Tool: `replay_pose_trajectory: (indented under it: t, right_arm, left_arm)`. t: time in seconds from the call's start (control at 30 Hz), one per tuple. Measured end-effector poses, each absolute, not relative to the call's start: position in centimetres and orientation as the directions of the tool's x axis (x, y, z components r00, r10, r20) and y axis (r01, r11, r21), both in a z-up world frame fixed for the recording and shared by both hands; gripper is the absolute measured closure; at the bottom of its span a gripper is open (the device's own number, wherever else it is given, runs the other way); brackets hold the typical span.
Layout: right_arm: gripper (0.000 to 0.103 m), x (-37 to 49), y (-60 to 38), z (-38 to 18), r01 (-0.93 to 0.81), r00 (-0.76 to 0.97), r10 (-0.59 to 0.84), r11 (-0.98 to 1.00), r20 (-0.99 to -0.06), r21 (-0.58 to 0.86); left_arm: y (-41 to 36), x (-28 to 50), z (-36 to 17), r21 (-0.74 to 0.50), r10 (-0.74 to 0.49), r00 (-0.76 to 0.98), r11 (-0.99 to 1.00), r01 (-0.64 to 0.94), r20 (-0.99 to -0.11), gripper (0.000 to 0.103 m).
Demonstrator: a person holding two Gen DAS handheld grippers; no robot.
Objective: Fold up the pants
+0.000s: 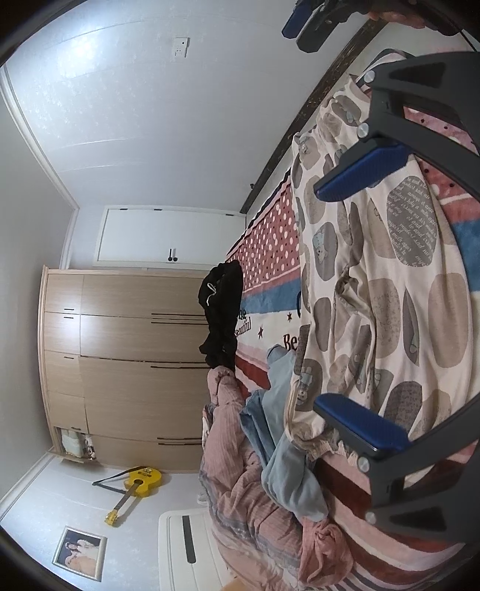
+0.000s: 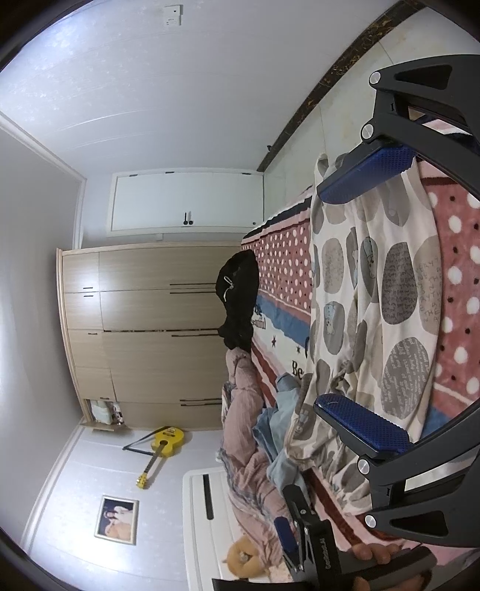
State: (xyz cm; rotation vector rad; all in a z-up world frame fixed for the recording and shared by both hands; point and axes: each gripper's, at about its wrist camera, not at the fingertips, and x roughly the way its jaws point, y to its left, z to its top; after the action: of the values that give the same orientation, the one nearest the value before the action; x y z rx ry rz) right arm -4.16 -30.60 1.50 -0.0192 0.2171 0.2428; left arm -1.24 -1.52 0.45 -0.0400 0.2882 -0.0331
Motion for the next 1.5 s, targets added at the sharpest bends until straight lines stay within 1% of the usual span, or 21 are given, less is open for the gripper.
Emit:
replay_pose_trajectory:
  t: [0.7,0.87,1.07,1.27,1.5]
  right_arm:
    - [0.0,-4.6,-30.9,1.5,-0.251,0.946,0.247,0.968,-0.21,0.012]
    - [0.0,-4.6,-30.8,1.3,-0.255,0.944,0.252,0.967,-0.212,0.012]
    - [0.0,-4.5,-30.6,1.0,-0.254,0.943,0.25,0.967,-0.219,0.009]
    - [0.0,-4.6,-30.3,0.9,-0.202,0.962,0.194,0.979,-0.192,-0.02]
    - [0.0,-4.5,-29.9,0.9,-0.233,0.953,0.226,0.973,-0.204,-0.007]
  left_arm:
    - [-1.6,-1.2,0.2,-0.049,-0.042,0.953,0.998,0.029,-0.3,0.001]
    - [-1.5,-1.1,0.1,-0.062,-0.075,0.948,0.996,0.058,-0.309,0.001]
    - [-1.6,-1.1,0.1,-0.065,-0.081,0.947,0.996,0.064,-0.31,0.001]
    - [-1.6,-1.1,0.0,-0.076,-0.111,0.943,0.993,0.092,-0.313,0.001]
    - [-1.1,-1.1,-0.2,-0.098,-0.135,0.935,0.989,0.109,-0.327,0.001]
